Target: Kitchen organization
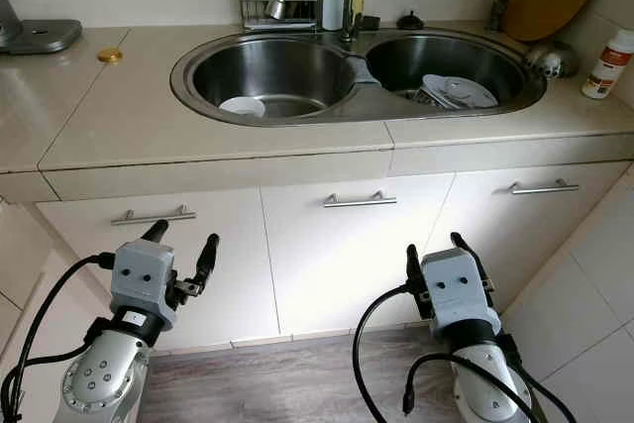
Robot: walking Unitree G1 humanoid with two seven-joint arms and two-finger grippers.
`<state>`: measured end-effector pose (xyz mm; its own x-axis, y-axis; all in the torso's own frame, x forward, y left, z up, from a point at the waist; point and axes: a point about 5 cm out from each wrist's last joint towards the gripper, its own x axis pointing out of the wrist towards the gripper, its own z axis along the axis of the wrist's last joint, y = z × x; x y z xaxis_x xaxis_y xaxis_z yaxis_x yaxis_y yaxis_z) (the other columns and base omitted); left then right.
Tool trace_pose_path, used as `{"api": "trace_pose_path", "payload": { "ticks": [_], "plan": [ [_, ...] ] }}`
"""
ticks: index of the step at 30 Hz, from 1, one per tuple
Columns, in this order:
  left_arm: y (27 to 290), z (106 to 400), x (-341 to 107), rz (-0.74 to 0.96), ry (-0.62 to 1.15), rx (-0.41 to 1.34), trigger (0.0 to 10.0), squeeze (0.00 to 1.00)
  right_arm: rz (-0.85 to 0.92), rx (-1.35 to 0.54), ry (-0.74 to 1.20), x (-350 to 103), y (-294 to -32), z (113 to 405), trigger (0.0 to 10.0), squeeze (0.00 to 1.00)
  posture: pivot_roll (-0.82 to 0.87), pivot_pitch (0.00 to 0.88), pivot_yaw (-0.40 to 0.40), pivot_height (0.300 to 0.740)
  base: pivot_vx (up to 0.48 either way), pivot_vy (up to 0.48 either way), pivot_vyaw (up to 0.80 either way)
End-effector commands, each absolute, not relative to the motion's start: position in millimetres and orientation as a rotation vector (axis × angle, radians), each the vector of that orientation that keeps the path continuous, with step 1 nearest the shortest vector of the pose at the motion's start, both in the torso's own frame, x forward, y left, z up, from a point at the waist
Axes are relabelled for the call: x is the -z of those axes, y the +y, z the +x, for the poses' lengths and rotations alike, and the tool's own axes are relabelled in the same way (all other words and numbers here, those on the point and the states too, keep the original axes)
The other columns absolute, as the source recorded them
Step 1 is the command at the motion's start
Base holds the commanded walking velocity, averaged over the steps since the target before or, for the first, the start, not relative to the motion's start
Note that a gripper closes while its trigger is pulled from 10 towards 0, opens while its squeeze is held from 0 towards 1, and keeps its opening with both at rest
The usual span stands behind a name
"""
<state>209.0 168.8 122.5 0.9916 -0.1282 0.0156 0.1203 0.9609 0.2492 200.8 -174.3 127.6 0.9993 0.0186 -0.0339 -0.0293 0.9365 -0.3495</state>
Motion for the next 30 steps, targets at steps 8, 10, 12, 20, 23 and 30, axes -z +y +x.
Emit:
{"api": "trace_pose_path", "payload": {
  "ticks": [8,10,12,20,23,30],
  "plan": [
    [159.5,209.0,-121.8,0.237,-0.028,0.162,10.0,0.0,-0.341,-0.043,0.086,-118.5,-174.5,200.6,10.0,0.0,0.09,0.0,-0.046,0.74,0.0,0.0,0.0],
    [159.5,209.0,-121.8,0.237,-0.028,0.162,10.0,0.0,-0.341,-0.043,0.086,-118.5,-174.5,200.6,10.0,0.0,0.09,0.0,-0.046,0.74,0.0,0.0,0.0],
    [159.5,209.0,-121.8,0.237,-0.028,0.162,10.0,0.0,-0.341,-0.043,0.086,-118.5,-174.5,200.6,10.0,0.0,0.09,0.0,-0.046,0.74,0.0,0.0,0.0],
    [159.5,209.0,-121.8,0.237,-0.028,0.162,10.0,0.0,-0.341,-0.043,0.086,-118.5,-174.5,200.6,10.0,0.0,0.09,0.0,-0.046,0.74,0.0,0.0,0.0],
    [159.5,209.0,-121.8,0.237,-0.028,0.162,10.0,0.0,-0.341,-0.043,0.086,-118.5,-174.5,200.6,10.0,0.0,0.09,0.0,-0.046,0.74,0.0,0.0,0.0],
    [159.5,209.0,-121.8,0.237,-0.028,0.162,10.0,0.0,-0.341,-0.043,0.086,-118.5,-174.5,200.6,10.0,0.0,0.09,0.0,-0.046,0.74,0.0,0.0,0.0]
  ]
}}
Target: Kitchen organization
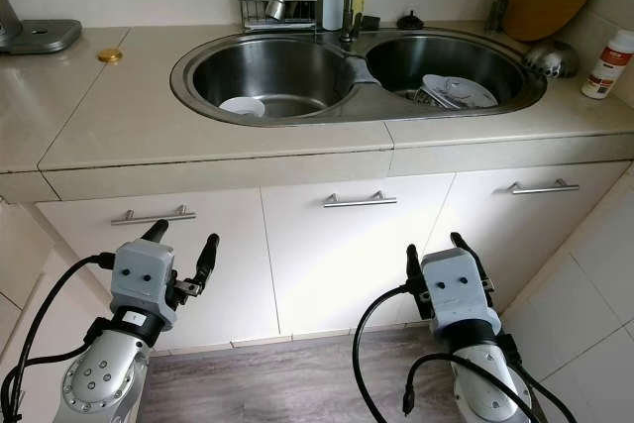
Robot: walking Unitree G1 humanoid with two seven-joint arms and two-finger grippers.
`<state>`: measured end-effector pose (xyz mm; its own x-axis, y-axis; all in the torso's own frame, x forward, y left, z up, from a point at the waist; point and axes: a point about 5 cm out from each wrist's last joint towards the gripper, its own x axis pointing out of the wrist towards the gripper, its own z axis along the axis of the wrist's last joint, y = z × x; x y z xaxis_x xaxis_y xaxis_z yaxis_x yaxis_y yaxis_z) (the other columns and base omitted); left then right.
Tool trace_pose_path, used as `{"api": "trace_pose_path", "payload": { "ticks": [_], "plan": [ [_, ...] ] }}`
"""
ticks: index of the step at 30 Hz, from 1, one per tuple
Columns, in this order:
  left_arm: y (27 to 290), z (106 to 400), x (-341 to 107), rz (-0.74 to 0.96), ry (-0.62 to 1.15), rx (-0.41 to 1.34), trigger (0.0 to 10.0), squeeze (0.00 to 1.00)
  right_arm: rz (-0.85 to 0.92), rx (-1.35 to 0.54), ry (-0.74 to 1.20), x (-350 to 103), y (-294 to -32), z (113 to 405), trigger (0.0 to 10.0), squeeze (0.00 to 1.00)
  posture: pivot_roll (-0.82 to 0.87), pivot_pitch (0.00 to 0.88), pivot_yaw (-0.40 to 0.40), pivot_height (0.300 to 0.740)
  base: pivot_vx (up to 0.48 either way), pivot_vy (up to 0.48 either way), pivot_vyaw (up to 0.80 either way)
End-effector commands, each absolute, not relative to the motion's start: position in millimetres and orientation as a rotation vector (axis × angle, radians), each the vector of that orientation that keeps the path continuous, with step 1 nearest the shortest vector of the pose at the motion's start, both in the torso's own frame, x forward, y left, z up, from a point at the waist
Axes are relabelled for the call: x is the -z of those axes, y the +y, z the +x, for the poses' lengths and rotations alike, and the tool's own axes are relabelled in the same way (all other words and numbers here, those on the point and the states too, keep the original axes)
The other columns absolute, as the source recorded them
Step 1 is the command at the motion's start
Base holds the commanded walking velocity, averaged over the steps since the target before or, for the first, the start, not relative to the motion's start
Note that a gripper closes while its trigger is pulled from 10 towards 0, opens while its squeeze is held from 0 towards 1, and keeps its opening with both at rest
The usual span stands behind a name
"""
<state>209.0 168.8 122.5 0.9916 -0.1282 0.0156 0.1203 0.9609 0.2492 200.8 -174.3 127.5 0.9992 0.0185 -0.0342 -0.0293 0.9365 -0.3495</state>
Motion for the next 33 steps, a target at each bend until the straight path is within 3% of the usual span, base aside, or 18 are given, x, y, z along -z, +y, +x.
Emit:
{"api": "trace_pose_path", "payload": {
  "ticks": [1,22,33],
  "plan": [
    [159.5,209.0,-121.8,0.237,-0.028,0.162,10.0,0.0,-0.341,-0.043,0.086,-118.5,-174.5,200.6,10.0,0.0,0.09,0.0,-0.046,0.74,0.0,0.0,0.0],
    [160.9,209.9,-122.1,0.24,-0.028,0.155,10.0,0.0,-0.351,-0.054,0.066,-122.1,-173.4,201.8,10.0,0.0,0.09,0.0,-0.047,0.74,0.0,0.0,0.0],
    [157.8,210.8,-107.9,0.212,0.058,0.184,10.0,0.0,-0.347,-0.062,0.239,-100.4,-177.9,204.3,10.0,0.0,0.08,0.0,-0.046,0.74,0.0,0.0,0.0]
  ]
}}
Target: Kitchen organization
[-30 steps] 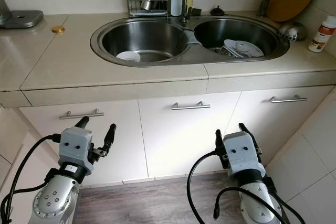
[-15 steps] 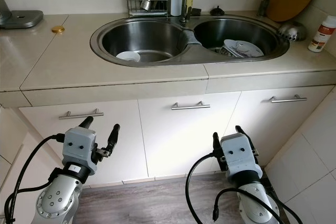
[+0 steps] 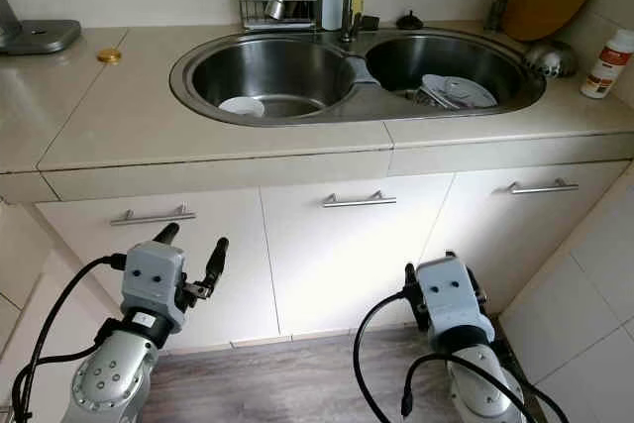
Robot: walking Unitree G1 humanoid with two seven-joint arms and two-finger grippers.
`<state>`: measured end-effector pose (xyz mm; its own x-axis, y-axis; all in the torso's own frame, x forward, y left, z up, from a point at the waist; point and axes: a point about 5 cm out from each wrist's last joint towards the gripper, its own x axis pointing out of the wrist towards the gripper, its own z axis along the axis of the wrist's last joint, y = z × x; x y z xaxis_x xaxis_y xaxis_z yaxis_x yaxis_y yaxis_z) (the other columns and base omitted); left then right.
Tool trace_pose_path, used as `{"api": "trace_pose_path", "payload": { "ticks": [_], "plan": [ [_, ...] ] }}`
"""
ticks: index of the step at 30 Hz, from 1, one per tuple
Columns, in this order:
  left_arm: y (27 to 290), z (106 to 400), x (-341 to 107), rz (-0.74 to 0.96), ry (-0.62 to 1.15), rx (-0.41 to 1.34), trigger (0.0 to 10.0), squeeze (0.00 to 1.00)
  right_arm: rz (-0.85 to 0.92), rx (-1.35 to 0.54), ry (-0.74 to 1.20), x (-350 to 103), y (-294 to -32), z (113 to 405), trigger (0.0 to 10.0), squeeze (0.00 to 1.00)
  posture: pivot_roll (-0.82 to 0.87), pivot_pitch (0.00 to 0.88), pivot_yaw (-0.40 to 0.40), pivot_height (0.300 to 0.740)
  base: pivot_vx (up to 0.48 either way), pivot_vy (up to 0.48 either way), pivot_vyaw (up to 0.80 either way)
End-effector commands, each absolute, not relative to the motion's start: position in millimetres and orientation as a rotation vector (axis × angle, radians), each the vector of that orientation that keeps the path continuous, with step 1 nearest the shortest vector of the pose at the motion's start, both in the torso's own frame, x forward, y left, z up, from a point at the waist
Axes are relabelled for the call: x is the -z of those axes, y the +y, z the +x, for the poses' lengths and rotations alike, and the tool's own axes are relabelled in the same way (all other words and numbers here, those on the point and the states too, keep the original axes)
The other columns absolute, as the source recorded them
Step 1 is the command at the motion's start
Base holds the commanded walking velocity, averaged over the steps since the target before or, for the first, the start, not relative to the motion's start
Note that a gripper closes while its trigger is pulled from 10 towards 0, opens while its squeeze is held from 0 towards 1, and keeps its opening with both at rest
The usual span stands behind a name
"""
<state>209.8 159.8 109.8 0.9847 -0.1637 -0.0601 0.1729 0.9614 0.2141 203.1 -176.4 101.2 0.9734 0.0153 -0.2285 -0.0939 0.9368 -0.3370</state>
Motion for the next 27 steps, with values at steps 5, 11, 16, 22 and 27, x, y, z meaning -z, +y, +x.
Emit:
{"api": "trace_pose_path", "payload": {
  "ticks": [5,11,16,22,27],
  "plan": [
    [156.1,213.9,-97.4,0.176,0.108,0.206,10.0,0.0,-0.331,-0.065,0.25,-98.0,-178.2,207.2,10.0,0.0,0.08,0.0,-0.041,0.74,0.0,0.0,0.0],
    [153.3,217.3,-92.8,0.158,0.128,0.23,10.0,0.0,-0.326,-0.069,0.252,-90.3,-182.8,212.1,10.0,0.0,0.08,0.0,-0.04,0.74,0.0,0.0,0.0],
    [150.8,220.2,-91.5,0.146,0.121,0.252,10.0,0.0,-0.341,-0.093,0.217,-92.6,-178.6,216.5,10.0,0.0,0.08,0.0,-0.036,0.74,0.0,0.0,0.0],
    [151.2,220.6,-91.0,0.143,0.123,0.259,10.0,0.0,-0.338,-0.1,0.21,-92.1,-178.2,216.7,10.0,0.0,0.08,0.0,-0.035,0.74,0.0,0.0,0.0],
    [151.2,220.5,-90.7,0.143,0.124,0.264,10.0,0.0,-0.339,-0.1,0.206,-91.8,-178.3,216.3,10.0,0.0,0.08,0.0,-0.035,0.74,0.0,0.0,0.0]
  ]
}}
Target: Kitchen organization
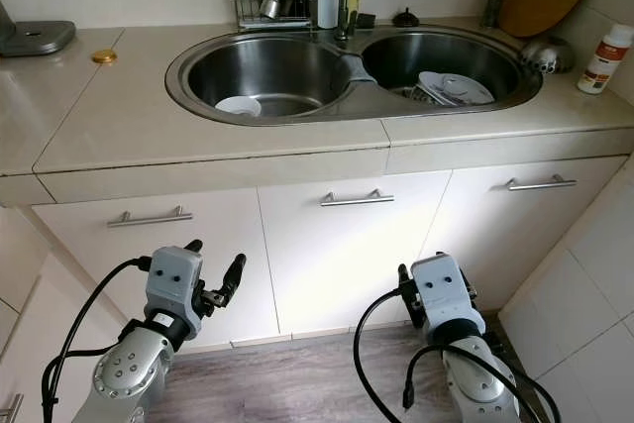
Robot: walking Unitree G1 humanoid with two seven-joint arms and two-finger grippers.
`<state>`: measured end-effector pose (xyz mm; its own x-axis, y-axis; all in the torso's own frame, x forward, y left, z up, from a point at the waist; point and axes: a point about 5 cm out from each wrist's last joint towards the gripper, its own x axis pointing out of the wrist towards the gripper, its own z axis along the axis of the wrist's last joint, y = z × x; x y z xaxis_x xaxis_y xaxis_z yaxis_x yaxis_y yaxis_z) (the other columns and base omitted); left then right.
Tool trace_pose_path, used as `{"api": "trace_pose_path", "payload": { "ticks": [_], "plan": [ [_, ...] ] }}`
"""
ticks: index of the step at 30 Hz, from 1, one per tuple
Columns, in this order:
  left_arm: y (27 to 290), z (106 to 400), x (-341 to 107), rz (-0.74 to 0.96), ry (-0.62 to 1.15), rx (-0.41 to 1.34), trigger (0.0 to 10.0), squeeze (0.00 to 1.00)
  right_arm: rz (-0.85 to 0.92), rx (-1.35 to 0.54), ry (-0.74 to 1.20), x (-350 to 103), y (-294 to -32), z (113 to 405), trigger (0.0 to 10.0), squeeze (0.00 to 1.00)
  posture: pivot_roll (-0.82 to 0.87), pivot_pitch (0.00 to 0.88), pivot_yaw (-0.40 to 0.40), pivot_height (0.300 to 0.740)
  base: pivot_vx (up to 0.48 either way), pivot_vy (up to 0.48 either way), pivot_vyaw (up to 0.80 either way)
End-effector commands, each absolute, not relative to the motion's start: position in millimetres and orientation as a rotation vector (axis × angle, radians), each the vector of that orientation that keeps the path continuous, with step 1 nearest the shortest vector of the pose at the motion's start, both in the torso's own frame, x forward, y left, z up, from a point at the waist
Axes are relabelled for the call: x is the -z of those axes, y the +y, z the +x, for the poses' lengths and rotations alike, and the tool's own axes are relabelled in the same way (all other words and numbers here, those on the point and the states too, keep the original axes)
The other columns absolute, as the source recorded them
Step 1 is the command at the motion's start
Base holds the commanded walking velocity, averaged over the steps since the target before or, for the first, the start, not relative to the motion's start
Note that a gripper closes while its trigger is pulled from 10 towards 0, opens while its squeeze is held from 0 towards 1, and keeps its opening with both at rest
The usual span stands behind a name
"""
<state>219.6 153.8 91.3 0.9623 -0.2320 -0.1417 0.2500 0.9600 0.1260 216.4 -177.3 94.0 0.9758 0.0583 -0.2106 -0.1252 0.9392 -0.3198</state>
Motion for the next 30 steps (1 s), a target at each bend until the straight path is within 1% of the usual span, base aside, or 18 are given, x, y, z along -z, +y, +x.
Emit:
{"api": "trace_pose_path", "payload": {
  "ticks": [1,30],
  "plan": [
    [151.0,220.5,-90.5,0.143,0.125,0.264,10.0,0.0,-0.339,-0.098,0.205,-91.7,-178.5,216.2,10.0,0.0,0.08,0.0,-0.036,0.74,0.0,0.0,0.0],
    [150.7,220.2,-90.3,0.143,0.125,0.265,10.0,0.0,-0.328,-0.084,0.198,-92.1,-179.5,215.4,10.0,0.0,0.08,0.0,-0.036,0.74,0.0,0.0,0.0]
  ]
}}
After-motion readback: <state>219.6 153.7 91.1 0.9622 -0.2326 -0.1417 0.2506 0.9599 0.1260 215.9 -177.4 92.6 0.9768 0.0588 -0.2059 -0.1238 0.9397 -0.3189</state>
